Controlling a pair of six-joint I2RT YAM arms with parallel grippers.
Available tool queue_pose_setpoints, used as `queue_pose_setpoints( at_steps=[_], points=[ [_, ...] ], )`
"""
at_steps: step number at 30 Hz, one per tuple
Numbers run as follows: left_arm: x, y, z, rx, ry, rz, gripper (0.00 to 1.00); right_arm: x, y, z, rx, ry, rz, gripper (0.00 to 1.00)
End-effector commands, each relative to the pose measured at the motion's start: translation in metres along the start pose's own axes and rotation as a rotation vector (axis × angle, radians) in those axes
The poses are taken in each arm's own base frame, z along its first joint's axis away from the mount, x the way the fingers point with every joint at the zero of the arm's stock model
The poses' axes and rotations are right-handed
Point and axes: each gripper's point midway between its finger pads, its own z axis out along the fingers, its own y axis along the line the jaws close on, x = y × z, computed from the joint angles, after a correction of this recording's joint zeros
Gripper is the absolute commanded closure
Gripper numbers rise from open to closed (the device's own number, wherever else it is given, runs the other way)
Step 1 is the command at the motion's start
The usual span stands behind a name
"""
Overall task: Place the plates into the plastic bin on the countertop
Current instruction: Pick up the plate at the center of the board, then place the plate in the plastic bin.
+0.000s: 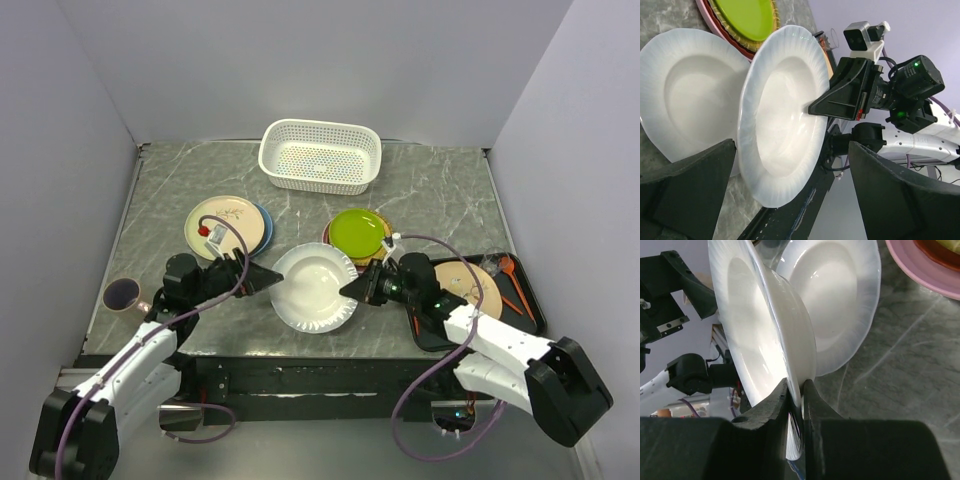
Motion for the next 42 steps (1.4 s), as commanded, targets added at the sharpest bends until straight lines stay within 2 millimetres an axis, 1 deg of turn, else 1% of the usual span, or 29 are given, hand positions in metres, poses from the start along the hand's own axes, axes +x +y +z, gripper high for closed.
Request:
queue_pose_setpoints(
  at_steps=[1, 6, 12, 13, 14, 15, 16, 17, 18, 22, 24, 29, 30, 32, 33, 35, 36, 37, 39, 40, 42],
  points=[
    [-0.021, -0.017, 0.004, 0.040, -0.055, 0.098, 0.01, -0.025, 0.034, -0.010, -0.108, -0.108, -0.051, 1.00],
    [-0.023, -0.003, 0.005, -0.008, -0.096, 0.055, 0.01, -0.025, 0.024, -0.012, -0.055, -0.115, -0.055, 1.00],
    [-0.028, 0.001, 0.009, -0.045, -0.087, 0.046, 0.01, -0.038, 0.030, -0.015, -0.048, -0.163, -0.064, 1.00],
    [-0.029, 0.001, 0.009, -0.061, -0.080, 0.044, 0.01, -0.040, 0.027, -0.013, -0.034, -0.160, -0.068, 1.00],
    [-0.030, -0.001, 0.009, -0.061, -0.079, 0.050, 0.01, -0.045, 0.033, -0.012, -0.040, -0.164, -0.075, 1.00],
    [-0.030, -0.004, 0.008, -0.060, -0.079, 0.062, 0.01, -0.049, 0.035, -0.011, -0.037, -0.164, -0.086, 1.00],
    [-0.033, -0.005, 0.007, -0.066, -0.090, 0.067, 0.01, -0.049, 0.032, -0.007, -0.022, -0.148, -0.086, 1.00],
    [-0.031, -0.003, 0.005, -0.079, -0.087, 0.063, 0.01, -0.056, 0.040, -0.006, -0.033, -0.151, -0.094, 1.00],
    [-0.032, -0.007, 0.002, -0.071, -0.100, 0.079, 0.01, -0.059, 0.041, -0.004, -0.027, -0.147, -0.099, 1.00],
    [-0.032, -0.003, -0.003, -0.091, -0.133, 0.080, 0.01, -0.074, 0.045, 0.008, -0.012, -0.127, -0.086, 1.00],
    [-0.031, -0.007, -0.002, -0.069, -0.135, 0.080, 0.01, -0.079, 0.048, 0.009, -0.022, -0.131, -0.084, 1.00],
    [-0.027, -0.006, 0.001, -0.055, -0.112, 0.072, 0.01, -0.099, 0.059, 0.012, -0.069, -0.150, -0.076, 1.00],
    [-0.024, -0.005, 0.001, -0.054, -0.105, 0.069, 0.01, -0.102, 0.058, 0.013, -0.076, -0.147, -0.059, 1.00],
    [-0.020, -0.005, 0.001, -0.047, -0.099, 0.069, 0.01, -0.111, 0.064, 0.012, -0.109, -0.159, -0.059, 1.00],
    [-0.018, -0.003, 0.001, -0.048, -0.097, 0.066, 0.01, -0.114, 0.062, 0.012, -0.114, -0.157, -0.037, 1.00],
    [-0.015, -0.001, 0.001, -0.052, -0.095, 0.066, 0.01, -0.121, 0.065, 0.011, -0.137, -0.170, -0.032, 1.00],
    [-0.013, 0.001, 0.000, -0.057, -0.094, 0.065, 0.01, -0.122, 0.064, 0.012, -0.138, -0.165, -0.021, 1.00],
    [-0.013, 0.003, 0.000, -0.065, -0.096, 0.064, 0.01, -0.127, 0.065, 0.012, -0.138, -0.174, -0.018, 1.00],
    [-0.012, 0.005, 0.000, -0.073, -0.095, 0.070, 0.01, -0.130, 0.063, 0.015, -0.141, -0.172, -0.010, 1.00],
    [-0.013, 0.006, 0.001, -0.081, -0.099, 0.073, 0.01, -0.134, 0.067, 0.015, -0.156, -0.175, -0.016, 1.00],
    [-0.013, 0.008, 0.002, -0.090, -0.095, 0.072, 0.01, -0.139, 0.067, 0.019, -0.156, -0.171, -0.012, 1.00]
  ],
)
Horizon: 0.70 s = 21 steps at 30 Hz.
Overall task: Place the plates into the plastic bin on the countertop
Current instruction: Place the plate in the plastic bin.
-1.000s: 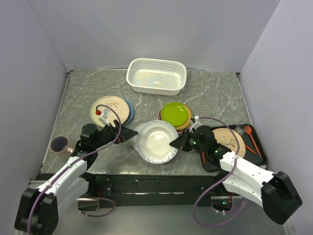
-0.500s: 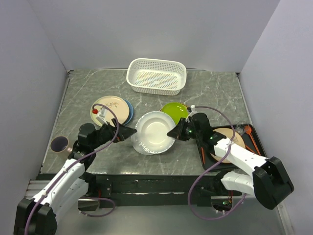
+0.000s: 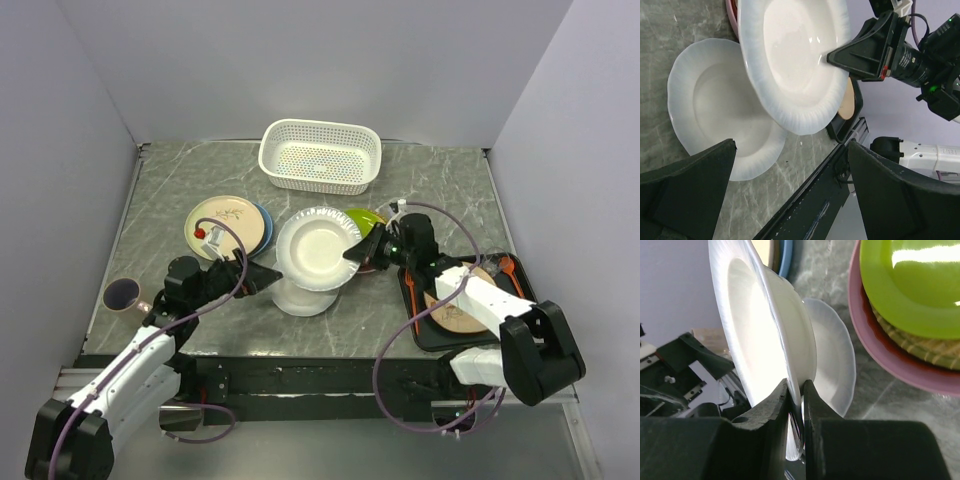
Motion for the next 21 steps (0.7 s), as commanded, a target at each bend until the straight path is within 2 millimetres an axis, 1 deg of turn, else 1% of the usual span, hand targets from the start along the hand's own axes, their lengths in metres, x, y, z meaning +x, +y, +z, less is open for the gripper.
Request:
queue_pose_setpoints(
  at_steps=[1, 4, 5, 6, 7, 8, 9, 10, 11, 12, 13, 14, 16, 17, 19, 21],
  points=[
    [-0.008, -0.004, 0.002, 0.006, -0.032, 0.045, 0.01, -0.052, 0.078, -0.005, -0.258, -0.101, -0.080, 1.00],
    [-0.008, -0.002, 0.005, -0.003, -0.026, 0.047, 0.01, -0.062, 0.081, 0.000, -0.267, -0.100, -0.074, 1.00],
    [-0.008, -0.002, 0.007, -0.008, -0.018, 0.048, 0.01, -0.065, 0.078, 0.004, -0.260, -0.097, -0.069, 1.00],
    [-0.008, -0.002, 0.008, -0.008, -0.016, 0.048, 0.01, -0.072, 0.084, 0.005, -0.270, -0.104, -0.077, 1.00],
    [-0.008, -0.002, 0.008, -0.009, -0.015, 0.050, 0.01, -0.076, 0.085, 0.006, -0.268, -0.104, -0.074, 1.00],
    [-0.009, -0.002, 0.010, -0.010, -0.012, 0.051, 0.01, -0.081, 0.081, 0.009, -0.258, -0.103, -0.070, 1.00],
    [-0.008, -0.003, 0.010, -0.010, -0.008, 0.054, 0.01, -0.089, 0.086, 0.010, -0.268, -0.111, -0.074, 1.00],
    [-0.008, -0.002, 0.011, -0.010, -0.006, 0.054, 0.01, -0.093, 0.087, 0.011, -0.270, -0.111, -0.074, 1.00],
    [-0.006, -0.001, 0.012, -0.013, -0.001, 0.052, 0.01, -0.097, 0.082, 0.015, -0.260, -0.109, -0.063, 1.00],
    [-0.006, -0.002, 0.013, -0.006, -0.004, 0.054, 0.01, -0.105, 0.088, 0.015, -0.270, -0.119, -0.067, 1.00],
    [-0.004, -0.002, 0.014, -0.004, 0.000, 0.054, 0.01, -0.109, 0.088, 0.017, -0.273, -0.121, -0.066, 1.00],
    [-0.001, 0.000, 0.015, -0.004, 0.011, 0.050, 0.01, -0.111, 0.084, 0.022, -0.263, -0.113, -0.054, 1.00],
    [0.000, 0.000, 0.017, -0.003, 0.017, 0.052, 0.01, -0.121, 0.088, 0.024, -0.278, -0.124, -0.055, 1.00],
    [0.002, 0.001, 0.018, -0.006, 0.027, 0.052, 0.01, -0.121, 0.083, 0.029, -0.272, -0.116, -0.037, 1.00],
    [0.002, 0.000, 0.020, -0.007, 0.029, 0.058, 0.01, -0.128, 0.085, 0.032, -0.286, -0.120, -0.037, 1.00],
    [0.002, -0.001, 0.022, -0.004, 0.031, 0.060, 0.01, -0.134, 0.083, 0.039, -0.278, -0.118, -0.025, 1.00]
  ],
)
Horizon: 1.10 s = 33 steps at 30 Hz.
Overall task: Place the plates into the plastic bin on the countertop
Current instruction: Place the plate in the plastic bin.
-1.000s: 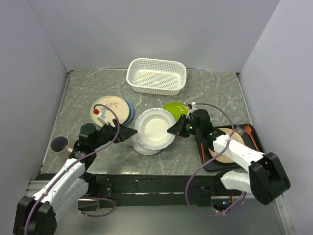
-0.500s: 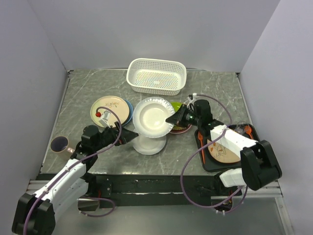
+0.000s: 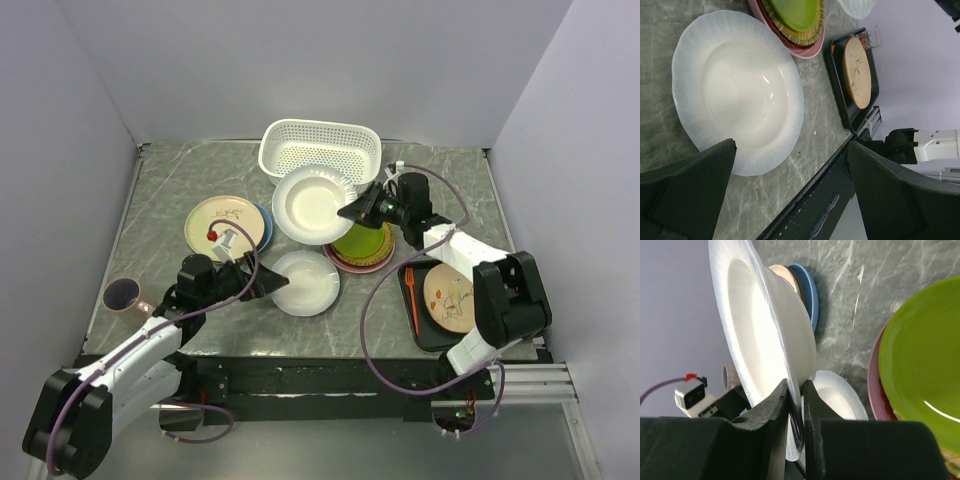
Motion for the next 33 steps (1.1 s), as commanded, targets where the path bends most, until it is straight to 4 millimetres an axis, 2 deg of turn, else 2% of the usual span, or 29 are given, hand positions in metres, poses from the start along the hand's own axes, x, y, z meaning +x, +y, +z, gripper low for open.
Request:
queue_pose_setpoints(
  at_steps=[1, 6, 7, 8, 14, 16, 18, 22, 30, 31, 32, 33],
  points=[
    [-0.020, -0.022, 0.005, 0.059, -0.051, 0.079, 0.01, -0.040, 0.059, 0.003, -0.192, -0.066, -0.073, 1.00],
    [-0.022, -0.026, 0.007, 0.055, -0.053, 0.091, 0.01, -0.061, 0.067, 0.013, -0.177, -0.087, -0.098, 1.00],
    [-0.022, -0.026, 0.007, 0.052, -0.055, 0.097, 0.01, -0.063, 0.063, 0.016, -0.151, -0.084, -0.099, 1.00],
    [-0.022, -0.026, 0.007, 0.051, -0.054, 0.099, 0.01, -0.072, 0.070, 0.018, -0.157, -0.092, -0.111, 1.00],
    [-0.022, -0.015, 0.011, 0.009, -0.050, 0.100, 0.01, -0.097, 0.080, 0.034, -0.146, -0.098, -0.121, 1.00],
    [-0.020, -0.014, 0.012, 0.007, -0.047, 0.095, 0.01, -0.102, 0.074, 0.042, -0.136, -0.090, -0.104, 1.00],
    [-0.020, -0.016, 0.012, 0.014, -0.045, 0.093, 0.01, -0.111, 0.080, 0.044, -0.158, -0.094, -0.104, 1.00],
    [-0.021, -0.017, 0.011, 0.013, -0.046, 0.097, 0.01, -0.122, 0.073, 0.055, -0.162, -0.099, -0.069, 1.00],
    [-0.020, -0.017, 0.010, 0.009, -0.045, 0.099, 0.01, -0.145, 0.071, 0.061, -0.193, -0.099, -0.051, 1.00],
    [-0.018, -0.014, 0.011, 0.003, -0.041, 0.093, 0.01, -0.148, 0.066, 0.063, -0.182, -0.103, -0.049, 1.00],
    [-0.018, -0.015, 0.011, 0.007, -0.041, 0.096, 0.01, -0.153, 0.073, 0.062, -0.191, -0.110, -0.060, 1.00],
    [-0.019, -0.015, 0.012, 0.008, -0.042, 0.096, 0.01, -0.154, 0.071, 0.063, -0.183, -0.109, -0.057, 1.00]
  ],
)
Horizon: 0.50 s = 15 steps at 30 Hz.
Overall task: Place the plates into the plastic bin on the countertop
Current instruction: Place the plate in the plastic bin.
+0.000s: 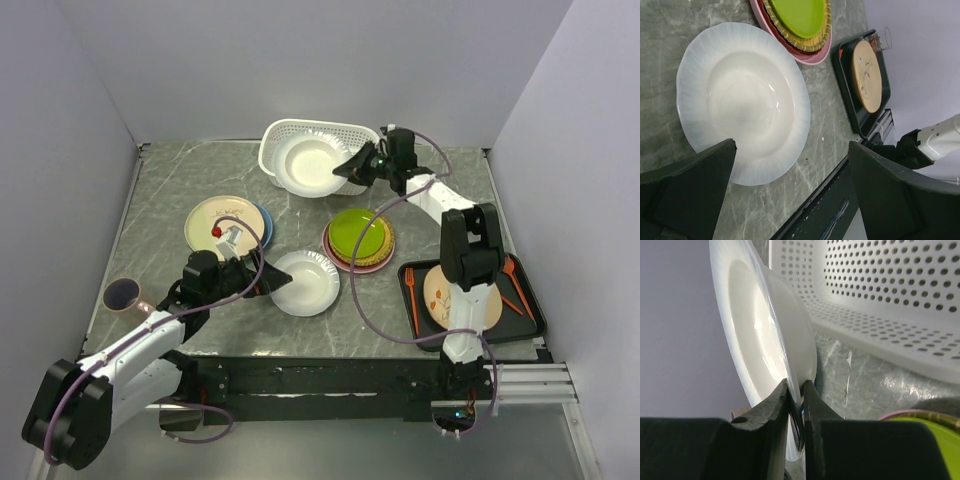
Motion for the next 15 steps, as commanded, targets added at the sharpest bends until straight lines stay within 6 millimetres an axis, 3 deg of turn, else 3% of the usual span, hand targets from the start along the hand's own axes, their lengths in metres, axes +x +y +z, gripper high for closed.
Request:
queue_pose_setpoints(
  at_steps=[1, 15],
  points=[
    [-0.014, -0.013, 0.003, 0.038, -0.032, 0.041, 0.01, -0.046, 0.085, -0.019, -0.219, -0.087, -0.120, 1.00],
    [-0.011, -0.016, 0.009, 0.054, -0.004, 0.062, 0.01, -0.080, 0.074, 0.009, -0.212, -0.119, -0.071, 1.00]
  ],
)
